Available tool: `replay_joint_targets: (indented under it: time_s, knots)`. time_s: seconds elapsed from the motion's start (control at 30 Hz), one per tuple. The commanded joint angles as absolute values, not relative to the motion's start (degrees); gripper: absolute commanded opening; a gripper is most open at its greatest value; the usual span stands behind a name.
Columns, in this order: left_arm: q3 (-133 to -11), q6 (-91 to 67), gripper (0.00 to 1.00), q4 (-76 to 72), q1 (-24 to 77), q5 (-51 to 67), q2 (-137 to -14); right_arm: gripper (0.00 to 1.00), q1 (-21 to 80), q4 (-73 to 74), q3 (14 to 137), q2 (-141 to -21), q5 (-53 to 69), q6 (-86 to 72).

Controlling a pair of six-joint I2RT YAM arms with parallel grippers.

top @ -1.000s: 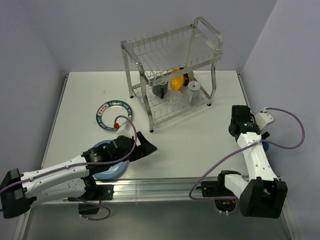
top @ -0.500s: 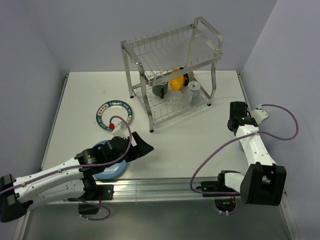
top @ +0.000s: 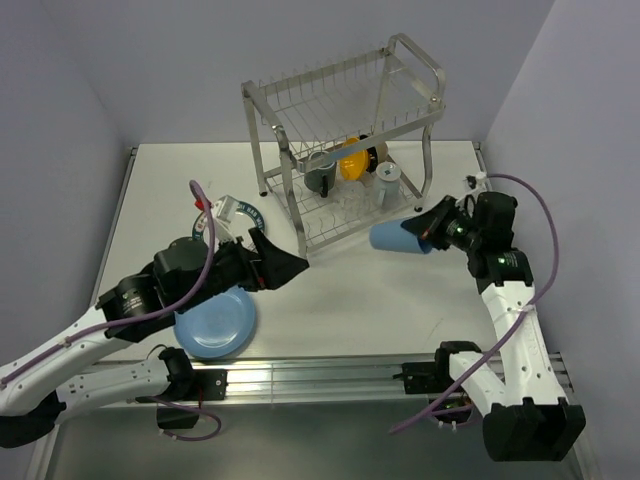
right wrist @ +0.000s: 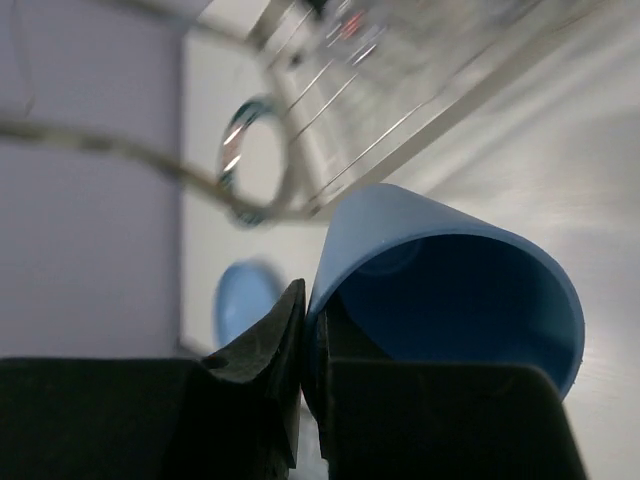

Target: Load the mixed dishes into the dish rack

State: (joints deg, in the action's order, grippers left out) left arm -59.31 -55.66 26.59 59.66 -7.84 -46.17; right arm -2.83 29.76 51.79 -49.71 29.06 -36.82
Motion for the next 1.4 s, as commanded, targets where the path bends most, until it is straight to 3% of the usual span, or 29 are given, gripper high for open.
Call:
replay_joint_targets:
  time_s: [0.0,0.17,0.4,0.5,0.67,0.83,1.1,1.37]
  knots:
    - [-58.5,-49.1,0.99,26.1,59.3,-0.7,-48.4,0.00,0.8,17.6,48.4,-49.1,53.1,-44.3]
    - [-53.3,-47.9,0.99,20.5,59.3,2.3,-47.8,0.00,9.5,6.0,45.6,-46.9,58.3,-55.1]
    - [-49.5,-52.6,0.99,19.6,59.3,-4.8,-41.3,0.00,13.0,-12.4,42.9,-41.5,58.4,-68.2]
    - [-46.6,-64.5,0.99,19.5,59.3,-11.3,-36.0,0.00,16.2,-14.6,42.4,-40.0,52.8,-66.9]
    - [-36.0,-80.3,0.99,3.2,59.3,-16.9,-28.9,0.00,23.9,-20.6,39.4,-39.8,38.4,-64.3]
    - [-34.9,-86.3,0.99,-2.5,59.3,-18.0,-31.3,0.00,34.2,-26.6,38.6,-42.4,26.9,-60.0]
    - [-29.4,-97.9,0.99,-8.9,59.3,-21.6,-28.5,0.00,48.5,-23.6,43.1,-46.5,6.0,-46.8]
    - [-28.7,-100.9,0.99,-6.7,59.4,-26.1,-25.6,0.00,56.3,-25.4,44.4,-52.5,0.0,-42.2]
